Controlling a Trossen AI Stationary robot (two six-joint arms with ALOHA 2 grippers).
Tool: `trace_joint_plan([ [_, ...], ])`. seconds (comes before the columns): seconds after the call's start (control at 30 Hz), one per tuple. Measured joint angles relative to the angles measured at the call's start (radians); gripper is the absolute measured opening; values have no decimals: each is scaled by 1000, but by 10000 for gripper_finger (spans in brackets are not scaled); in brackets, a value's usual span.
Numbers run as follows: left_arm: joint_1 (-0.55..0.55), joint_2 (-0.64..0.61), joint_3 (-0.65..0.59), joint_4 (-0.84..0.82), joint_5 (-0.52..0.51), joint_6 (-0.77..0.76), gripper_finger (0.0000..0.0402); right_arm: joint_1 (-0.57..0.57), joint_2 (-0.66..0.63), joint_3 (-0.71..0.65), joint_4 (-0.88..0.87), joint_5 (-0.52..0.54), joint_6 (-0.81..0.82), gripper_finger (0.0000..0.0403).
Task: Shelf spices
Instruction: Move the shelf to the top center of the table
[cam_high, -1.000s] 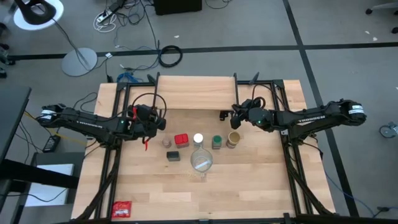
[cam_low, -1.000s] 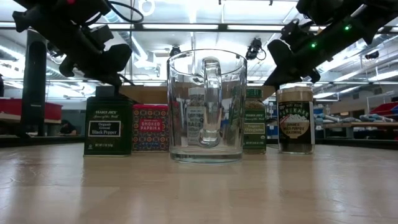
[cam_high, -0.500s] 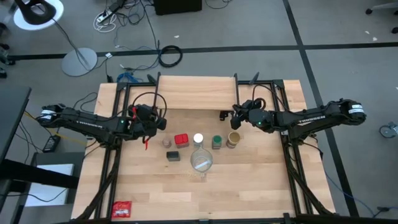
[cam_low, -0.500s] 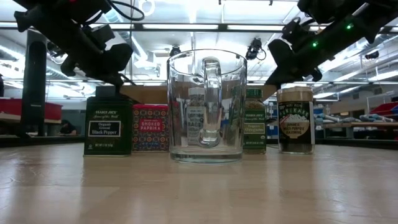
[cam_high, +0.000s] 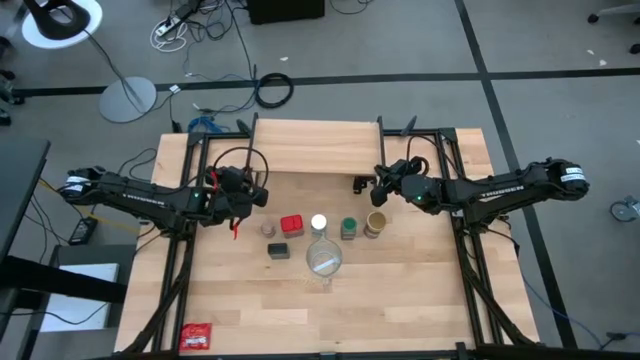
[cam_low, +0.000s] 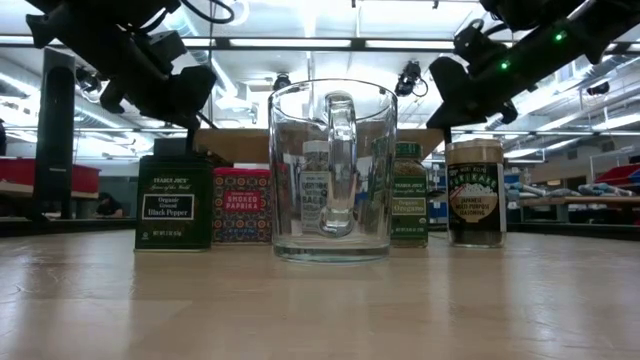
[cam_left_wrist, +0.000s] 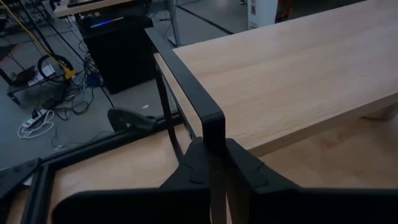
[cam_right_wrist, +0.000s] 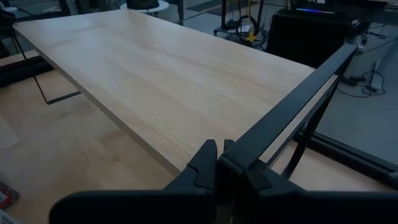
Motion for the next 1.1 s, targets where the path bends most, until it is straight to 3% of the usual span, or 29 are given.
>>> trace_joint_plan([
  [0.23,-1,0,1,82,-54,105,17,19,-12,1,25,54,-52,16],
  [0.6,-1,-3,4,305,-85,318,17,19,-133,1,49,85,-188,16],
  [1.1,-2,-168,6,539,-34,635,15,17,-231,5,228,9,-364,13],
])
